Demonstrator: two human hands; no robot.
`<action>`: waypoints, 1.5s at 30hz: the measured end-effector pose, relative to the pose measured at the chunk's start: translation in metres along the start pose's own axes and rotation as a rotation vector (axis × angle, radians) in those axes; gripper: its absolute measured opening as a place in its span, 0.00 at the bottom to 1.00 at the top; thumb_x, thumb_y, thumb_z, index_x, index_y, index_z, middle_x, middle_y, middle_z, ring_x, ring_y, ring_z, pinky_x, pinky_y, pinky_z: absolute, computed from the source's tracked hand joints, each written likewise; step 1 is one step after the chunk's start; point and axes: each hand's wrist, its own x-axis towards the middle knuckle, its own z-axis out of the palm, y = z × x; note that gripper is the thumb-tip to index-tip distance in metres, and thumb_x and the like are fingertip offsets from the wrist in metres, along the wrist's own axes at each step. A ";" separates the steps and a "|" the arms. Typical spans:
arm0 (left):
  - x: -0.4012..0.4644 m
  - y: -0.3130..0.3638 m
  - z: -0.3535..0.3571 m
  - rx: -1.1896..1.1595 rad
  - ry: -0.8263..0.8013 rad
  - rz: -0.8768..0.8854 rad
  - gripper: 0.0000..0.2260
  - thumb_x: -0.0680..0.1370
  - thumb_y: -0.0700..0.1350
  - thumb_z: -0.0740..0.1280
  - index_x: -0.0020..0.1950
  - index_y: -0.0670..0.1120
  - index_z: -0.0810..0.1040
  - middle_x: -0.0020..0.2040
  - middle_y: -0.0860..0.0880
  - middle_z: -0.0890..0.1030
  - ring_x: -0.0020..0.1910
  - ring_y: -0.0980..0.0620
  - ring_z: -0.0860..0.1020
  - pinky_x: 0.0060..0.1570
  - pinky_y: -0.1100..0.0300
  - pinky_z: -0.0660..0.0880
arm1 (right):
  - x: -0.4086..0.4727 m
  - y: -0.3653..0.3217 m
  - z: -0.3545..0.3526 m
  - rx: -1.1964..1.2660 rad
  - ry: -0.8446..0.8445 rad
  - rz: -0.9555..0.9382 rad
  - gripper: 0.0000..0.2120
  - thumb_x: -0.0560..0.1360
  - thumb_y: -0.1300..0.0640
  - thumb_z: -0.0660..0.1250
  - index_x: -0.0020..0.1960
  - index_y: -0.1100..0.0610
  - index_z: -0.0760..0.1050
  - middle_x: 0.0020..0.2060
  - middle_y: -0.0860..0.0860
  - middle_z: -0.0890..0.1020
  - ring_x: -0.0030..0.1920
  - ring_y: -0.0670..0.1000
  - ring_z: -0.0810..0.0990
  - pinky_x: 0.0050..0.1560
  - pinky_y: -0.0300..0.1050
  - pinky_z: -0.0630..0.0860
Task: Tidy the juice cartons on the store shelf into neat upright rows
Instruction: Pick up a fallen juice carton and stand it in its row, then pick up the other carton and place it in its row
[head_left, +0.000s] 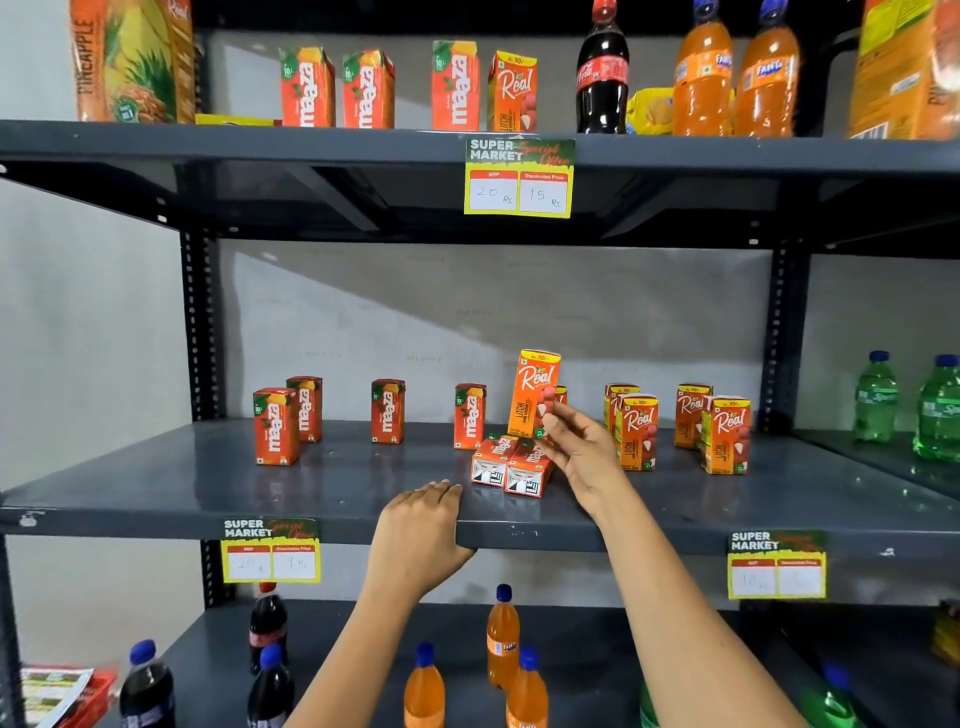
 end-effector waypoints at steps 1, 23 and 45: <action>0.001 0.001 -0.001 -0.002 0.005 0.004 0.25 0.64 0.57 0.74 0.56 0.44 0.80 0.53 0.45 0.83 0.50 0.47 0.82 0.49 0.50 0.78 | 0.001 -0.003 -0.004 -0.051 0.025 -0.030 0.09 0.72 0.59 0.70 0.52 0.54 0.78 0.52 0.51 0.83 0.55 0.49 0.80 0.50 0.43 0.79; 0.000 -0.001 0.003 0.004 0.014 0.016 0.26 0.64 0.58 0.73 0.56 0.44 0.79 0.53 0.46 0.83 0.50 0.47 0.82 0.50 0.51 0.78 | 0.017 -0.003 -0.020 -1.303 0.303 0.068 0.18 0.77 0.55 0.65 0.63 0.64 0.72 0.61 0.60 0.78 0.60 0.59 0.77 0.56 0.50 0.74; 0.001 -0.001 -0.002 -0.025 0.032 0.034 0.20 0.63 0.55 0.73 0.48 0.44 0.81 0.46 0.47 0.85 0.44 0.49 0.82 0.44 0.55 0.79 | -0.001 -0.008 0.028 -0.360 0.154 0.480 0.20 0.71 0.63 0.72 0.59 0.60 0.69 0.55 0.61 0.79 0.45 0.56 0.81 0.34 0.48 0.80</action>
